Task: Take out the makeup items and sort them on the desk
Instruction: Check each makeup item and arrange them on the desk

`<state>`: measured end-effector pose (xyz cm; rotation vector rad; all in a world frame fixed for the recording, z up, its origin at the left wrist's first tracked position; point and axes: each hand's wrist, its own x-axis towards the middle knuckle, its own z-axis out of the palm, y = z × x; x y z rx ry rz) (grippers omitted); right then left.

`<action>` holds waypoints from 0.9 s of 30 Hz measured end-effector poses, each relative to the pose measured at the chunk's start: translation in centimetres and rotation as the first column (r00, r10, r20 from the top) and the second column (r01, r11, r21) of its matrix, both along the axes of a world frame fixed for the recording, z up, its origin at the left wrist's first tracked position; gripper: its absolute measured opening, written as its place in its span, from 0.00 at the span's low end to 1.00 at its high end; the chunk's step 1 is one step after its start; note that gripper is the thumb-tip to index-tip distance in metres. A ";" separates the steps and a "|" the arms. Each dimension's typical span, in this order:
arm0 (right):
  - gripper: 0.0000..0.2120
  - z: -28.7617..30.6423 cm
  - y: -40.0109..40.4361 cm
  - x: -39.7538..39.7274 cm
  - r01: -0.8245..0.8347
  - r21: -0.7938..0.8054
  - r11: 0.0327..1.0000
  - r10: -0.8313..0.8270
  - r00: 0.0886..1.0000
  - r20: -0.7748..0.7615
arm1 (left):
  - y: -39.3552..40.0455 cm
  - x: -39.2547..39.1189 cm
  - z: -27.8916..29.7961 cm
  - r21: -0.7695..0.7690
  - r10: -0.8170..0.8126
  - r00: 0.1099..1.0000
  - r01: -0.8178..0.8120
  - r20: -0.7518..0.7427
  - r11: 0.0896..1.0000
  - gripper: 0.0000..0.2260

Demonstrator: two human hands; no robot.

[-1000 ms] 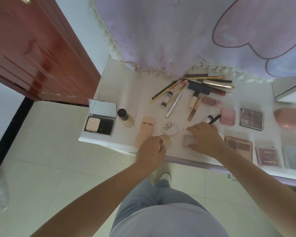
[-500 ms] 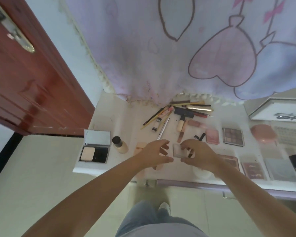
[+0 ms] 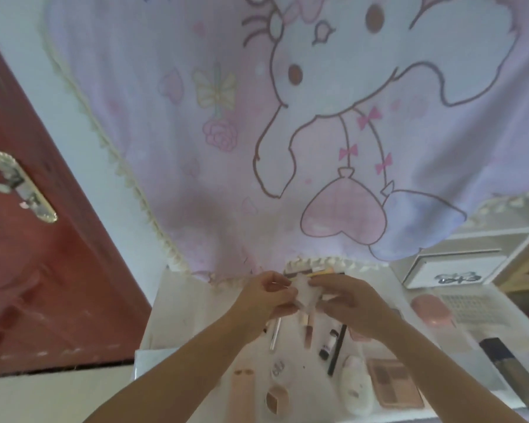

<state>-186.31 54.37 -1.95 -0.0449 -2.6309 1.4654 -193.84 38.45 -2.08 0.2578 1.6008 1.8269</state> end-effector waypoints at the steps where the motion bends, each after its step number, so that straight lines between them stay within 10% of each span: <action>1: 0.14 0.5 -0.1 -0.1 0.060 -0.123 0.991 -0.056 0.998 0.039 | 0.3 -0.1 0.5 0.039 0.033 0.999 -0.033 0.000 0.999 0.07; 11: 0.11 5.2 1.8 -0.9 0.182 -0.546 0.818 -0.081 0.975 0.205 | 0.4 -1.1 4.5 -0.163 -0.333 0.889 0.295 -0.313 0.941 0.18; 22: 0.05 4.0 0.3 -1.4 0.234 -0.057 0.971 -0.228 0.969 0.092 | 1.1 -0.7 3.0 -0.052 -0.040 0.997 0.043 0.062 0.998 0.06; 27: 0.18 2.8 -0.2 -0.1 0.089 0.170 0.981 -0.099 0.994 0.050 | 0.6 -0.6 1.5 0.032 -0.033 0.987 0.028 0.158 0.999 0.04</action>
